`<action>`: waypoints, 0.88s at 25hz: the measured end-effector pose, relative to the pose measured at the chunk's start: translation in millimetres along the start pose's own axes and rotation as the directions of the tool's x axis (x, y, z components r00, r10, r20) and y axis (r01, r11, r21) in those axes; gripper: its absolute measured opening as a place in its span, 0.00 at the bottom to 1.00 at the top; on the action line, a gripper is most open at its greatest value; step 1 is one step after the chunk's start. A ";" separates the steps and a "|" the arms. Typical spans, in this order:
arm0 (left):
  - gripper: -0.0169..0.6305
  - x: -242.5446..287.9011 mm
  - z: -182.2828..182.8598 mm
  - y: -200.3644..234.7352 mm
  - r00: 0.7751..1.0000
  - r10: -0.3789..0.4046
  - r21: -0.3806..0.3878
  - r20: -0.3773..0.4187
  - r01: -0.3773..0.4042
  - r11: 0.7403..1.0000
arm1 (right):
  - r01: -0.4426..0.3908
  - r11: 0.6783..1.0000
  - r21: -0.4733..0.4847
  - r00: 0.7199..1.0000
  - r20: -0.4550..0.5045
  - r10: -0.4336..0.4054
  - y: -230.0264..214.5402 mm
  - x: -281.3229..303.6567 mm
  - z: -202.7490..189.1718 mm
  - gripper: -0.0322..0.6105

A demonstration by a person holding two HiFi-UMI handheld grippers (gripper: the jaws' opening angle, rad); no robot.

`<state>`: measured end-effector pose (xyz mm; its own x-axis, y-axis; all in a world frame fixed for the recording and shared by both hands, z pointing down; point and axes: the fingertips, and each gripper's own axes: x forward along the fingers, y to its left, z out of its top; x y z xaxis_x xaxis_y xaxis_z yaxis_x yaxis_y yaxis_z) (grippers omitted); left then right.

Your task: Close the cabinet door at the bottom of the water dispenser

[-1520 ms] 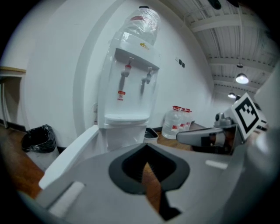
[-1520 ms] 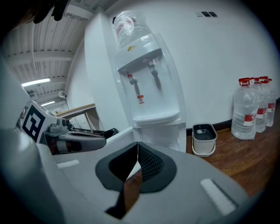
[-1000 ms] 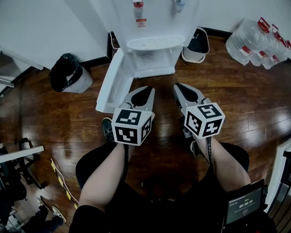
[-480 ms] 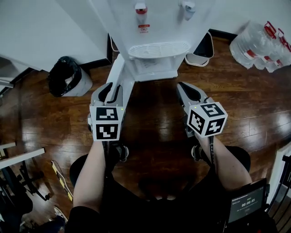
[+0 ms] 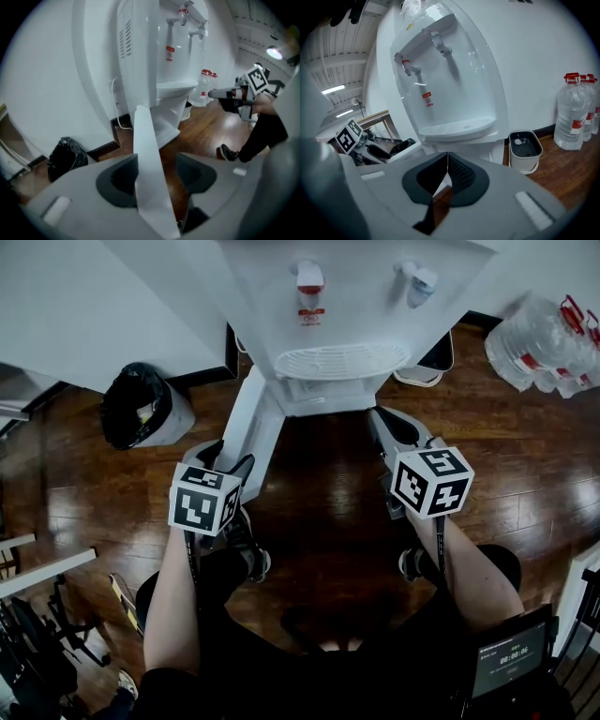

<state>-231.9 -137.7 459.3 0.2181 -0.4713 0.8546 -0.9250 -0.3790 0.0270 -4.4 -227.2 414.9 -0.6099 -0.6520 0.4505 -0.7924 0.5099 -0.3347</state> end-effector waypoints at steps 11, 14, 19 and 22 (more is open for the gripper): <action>0.44 -3.5 -23.0 3.1 0.992 0.035 0.090 -0.122 -0.024 0.996 | 0.003 1.000 -0.013 1.000 -0.006 -0.003 0.8 -13.7 1.4 0.06; 0.43 -1.0 -25.5 -5.7 0.993 0.043 0.098 -0.110 -0.033 0.995 | 0.012 1.000 -0.021 1.000 -0.001 -0.012 -0.7 -26.7 2.4 0.06; 0.48 -0.4 -27.9 -37.0 0.997 0.003 0.066 -0.072 0.002 0.998 | 0.017 0.999 -0.032 1.000 -0.011 -0.017 1.0 -50.6 -13.2 0.06; 0.52 5.3 -20.8 -55.7 0.999 -0.051 0.011 -0.007 0.051 0.999 | 0.011 1.000 -0.019 0.999 -0.039 -0.012 3.0 -57.3 -30.7 0.06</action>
<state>-185.7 -102.6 473.1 0.2631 -0.4455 0.8558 -0.9092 -0.4112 0.0655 28.5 -171.0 413.5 -0.5993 -0.6359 0.4862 -0.7989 0.5132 -0.3136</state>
